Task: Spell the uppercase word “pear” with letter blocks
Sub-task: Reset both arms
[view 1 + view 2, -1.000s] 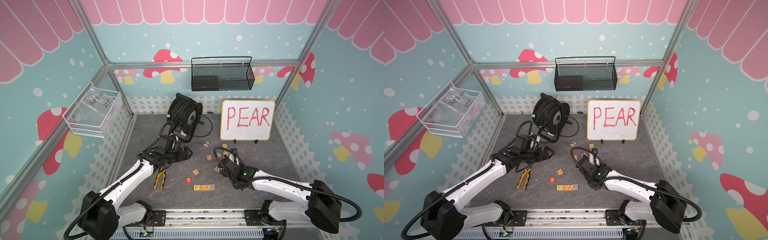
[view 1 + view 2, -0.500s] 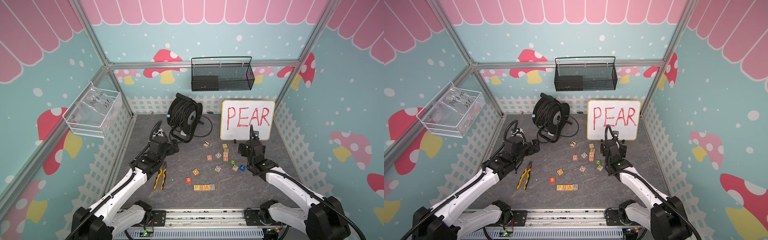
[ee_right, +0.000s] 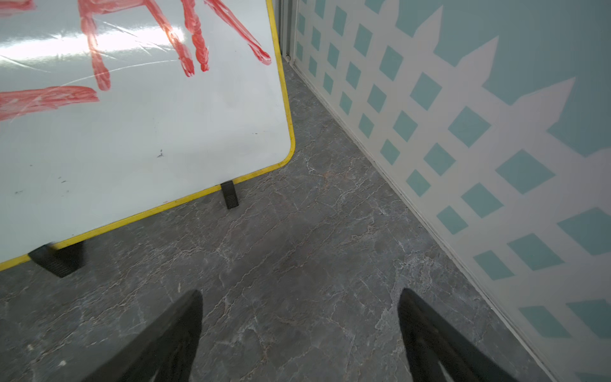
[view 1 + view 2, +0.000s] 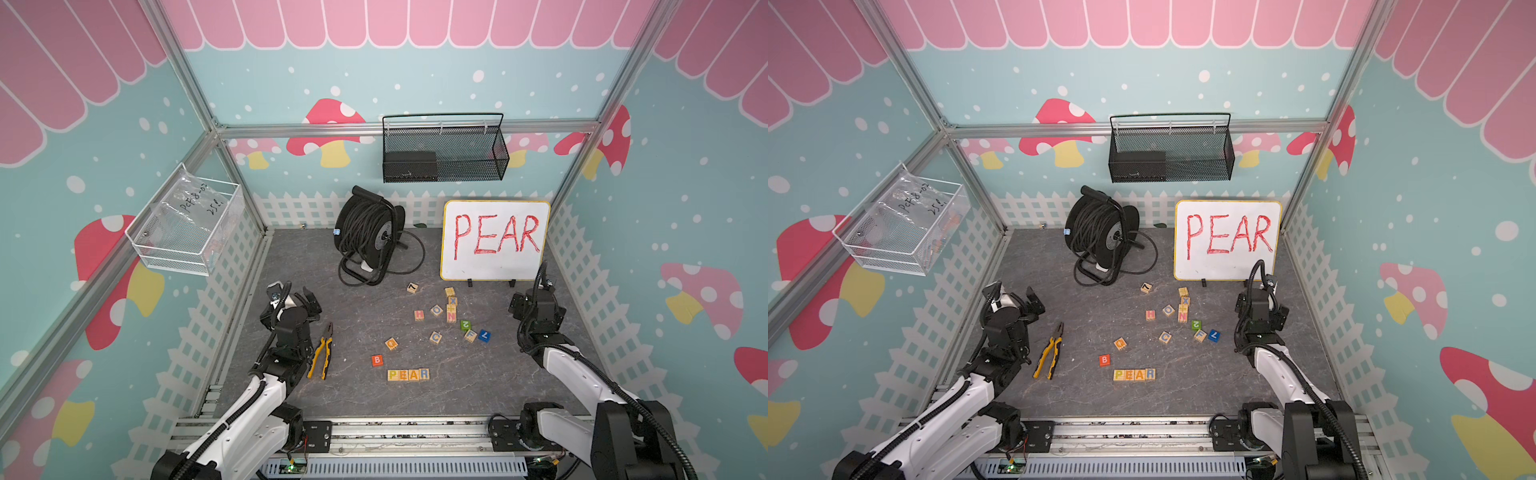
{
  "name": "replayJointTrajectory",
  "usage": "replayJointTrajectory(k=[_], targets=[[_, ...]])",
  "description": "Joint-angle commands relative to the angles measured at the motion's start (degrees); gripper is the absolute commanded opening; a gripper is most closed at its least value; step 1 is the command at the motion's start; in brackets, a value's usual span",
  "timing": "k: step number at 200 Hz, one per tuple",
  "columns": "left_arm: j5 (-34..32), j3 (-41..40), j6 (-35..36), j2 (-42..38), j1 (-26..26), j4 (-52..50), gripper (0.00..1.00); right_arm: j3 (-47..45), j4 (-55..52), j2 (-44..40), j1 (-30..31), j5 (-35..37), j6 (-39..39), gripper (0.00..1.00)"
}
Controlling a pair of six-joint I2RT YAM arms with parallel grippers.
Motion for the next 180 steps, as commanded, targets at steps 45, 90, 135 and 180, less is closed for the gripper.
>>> replayJointTrajectory(k=[45,90,135,180], targets=[[1.2,-3.8,5.7,20.0,6.1,29.0,0.99,-3.7,11.1,3.7,-1.2,3.6,-0.8,0.94],[5.8,-3.0,8.3,31.8,6.8,41.6,1.00,-9.2,24.5,4.4,-1.3,4.7,-4.6,0.95],[14.8,-1.5,11.7,36.7,7.0,44.3,1.00,-12.1,35.3,7.3,-1.3,2.9,-6.9,0.98],[17.7,0.5,13.3,39.3,7.2,43.7,1.00,-13.4,45.0,10.0,-1.3,1.2,-10.9,0.99]])
